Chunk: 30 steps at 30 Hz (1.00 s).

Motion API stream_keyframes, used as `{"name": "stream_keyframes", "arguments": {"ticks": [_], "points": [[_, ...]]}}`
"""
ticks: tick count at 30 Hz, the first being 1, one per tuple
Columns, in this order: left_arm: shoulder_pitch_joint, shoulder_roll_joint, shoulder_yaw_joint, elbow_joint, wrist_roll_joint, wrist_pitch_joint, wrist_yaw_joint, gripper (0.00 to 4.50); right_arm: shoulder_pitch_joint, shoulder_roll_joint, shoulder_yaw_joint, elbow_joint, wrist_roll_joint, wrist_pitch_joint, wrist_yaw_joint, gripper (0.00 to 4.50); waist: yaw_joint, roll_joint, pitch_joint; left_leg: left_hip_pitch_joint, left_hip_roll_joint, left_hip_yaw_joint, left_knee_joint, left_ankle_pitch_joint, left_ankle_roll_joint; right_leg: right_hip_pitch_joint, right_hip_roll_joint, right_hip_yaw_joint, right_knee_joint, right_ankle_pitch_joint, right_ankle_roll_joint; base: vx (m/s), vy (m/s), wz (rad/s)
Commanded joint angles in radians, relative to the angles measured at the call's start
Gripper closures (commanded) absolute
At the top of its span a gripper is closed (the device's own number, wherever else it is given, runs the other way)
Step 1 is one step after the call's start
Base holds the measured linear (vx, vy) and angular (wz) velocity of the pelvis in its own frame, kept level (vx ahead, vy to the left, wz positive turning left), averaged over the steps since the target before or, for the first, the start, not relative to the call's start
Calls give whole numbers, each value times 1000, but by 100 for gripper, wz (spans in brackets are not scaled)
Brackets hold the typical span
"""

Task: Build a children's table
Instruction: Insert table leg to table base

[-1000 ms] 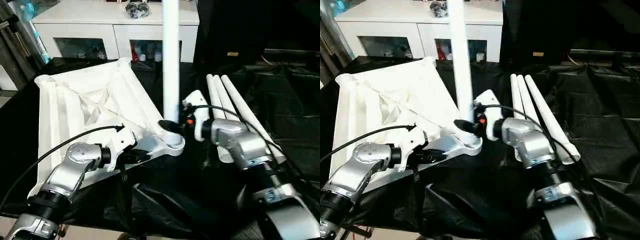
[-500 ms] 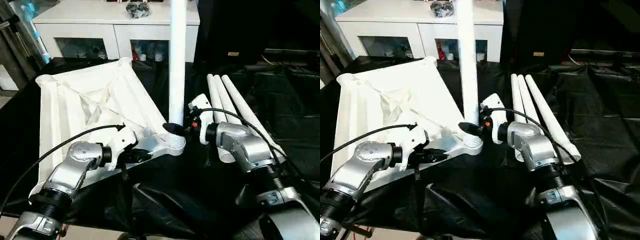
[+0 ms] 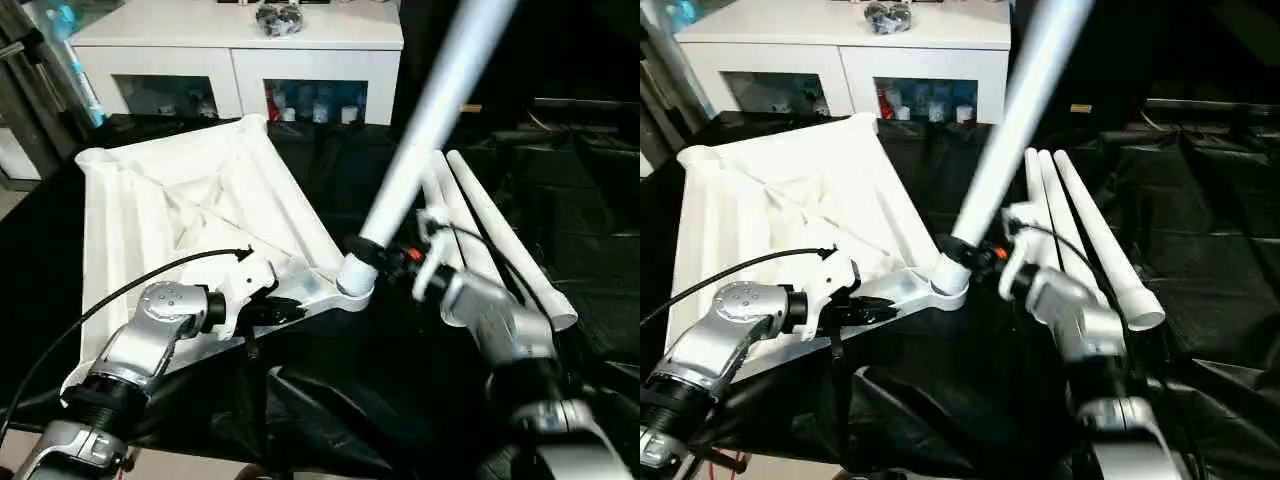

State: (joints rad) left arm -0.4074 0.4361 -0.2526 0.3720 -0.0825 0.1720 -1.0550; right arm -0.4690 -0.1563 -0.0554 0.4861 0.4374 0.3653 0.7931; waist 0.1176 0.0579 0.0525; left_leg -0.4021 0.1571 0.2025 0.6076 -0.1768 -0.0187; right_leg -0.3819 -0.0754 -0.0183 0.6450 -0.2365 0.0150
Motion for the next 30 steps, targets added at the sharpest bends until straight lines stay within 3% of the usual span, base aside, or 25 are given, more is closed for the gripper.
{"name": "stream_keyframes", "arguments": {"ticks": [1,2,4,7,9,11,13,18,19,21,24,25,28,30], "points": [[-25,-11,7,18,-7,-29,12,450,59,-9,22,11,-51,-22,-12,263,-8,-4,-61,41,77,-40,-89,-289,-38,7,-79,39,-95,-210,-209,0,0,0],[-30,-14,8,24,-2,-35,18,450,94,-7,46,-13,-82,-63,-23,263,-8,3,-61,40,76,-41,-91,-301,-43,7,-80,38,-97,-225,-205,0,0,0],[-34,-17,9,31,2,-40,19,450,117,0,55,-38,-94,-85,-31,263,-10,-2,-59,40,76,-42,-93,-312,-45,7,-79,39,-100,-239,-197,0,0,0],[-38,-19,10,38,4,-43,21,450,129,7,55,-54,-97,-97,-45,263,-11,1,-58,41,75,-44,-95,-334,-46,5,-83,41,-104,-289,-189,0,0,0],[-48,-22,9,49,10,-48,23,450,137,-2,86,-68,-143,-136,-72,263,-10,0,-56,47,77,-44,-94,-352,-53,-2,-86,45,-112,-338,-178,0,0,0],[-52,-24,8,55,12,-50,24,450,134,-13,116,-77,-171,-146,-73,263,-12,-1,-57,42,78,-47,-99,-346,-55,2,-83,42,-110,-336,-173,0,0,0],[-55,-27,5,60,16,-53,23,450,116,-31,165,-76,-221,-157,-66,263,-13,-2,-56,43,77,-45,-100,-356,-61,0,-80,42,-109,-322,-172,0,0,0],[-42,-22,-8,46,23,-54,8,450,36,-36,211,-1,-268,-135,-57,263,-23,-5,-52,41,76,-51,-103,-392,-68,1,-86,42,-113,-383,-174,0,0,0],[-42,-22,-8,45,22,-54,7,450,34,-36,213,1,-270,-135,-55,263,-25,-14,-51,40,77,-51,-105,-393,-66,1,-84,42,-114,-383,-170,0,0,0],[-39,-20,-11,35,25,-51,1,450,-6,-47,258,45,-297,-142,1,263,-26,-18,-51,44,78,-50,-102,-399,-65,-3,-86,43,-113,-382,-176,0,0,0],[-38,-17,-13,29,24,-49,-9,450,-30,-54,283,64,-300,-135,49,263,-31,-17,-45,50,78,-52,-103,-447,-75,-9,-88,46,-122,-442,-169,0,0,0],[-38,-14,-15,24,23,-47,-16,450,-40,-58,295,74,-303,-133,79,263,-33,-28,-44,49,78,-52,-104,-450,-73,-7,-87,45,-123,-452,-166,0,0,0],[-40,-5,-24,16,25,-45,-31,450,-60,-69,315,98,-312,-135,133,263,-29,-26,-49,49,81,-52,-104,-425,-70,-6,-88,46,-118,-420,-171,0,0,0],[-44,6,-33,15,28,-50,-50,450,-86,-79,332,140,-323,-149,181,263,-30,-24,-51,49,81,-51,-106,-416,-73,-4,-84,44,-111,-351,-189,0,0,0]]}}
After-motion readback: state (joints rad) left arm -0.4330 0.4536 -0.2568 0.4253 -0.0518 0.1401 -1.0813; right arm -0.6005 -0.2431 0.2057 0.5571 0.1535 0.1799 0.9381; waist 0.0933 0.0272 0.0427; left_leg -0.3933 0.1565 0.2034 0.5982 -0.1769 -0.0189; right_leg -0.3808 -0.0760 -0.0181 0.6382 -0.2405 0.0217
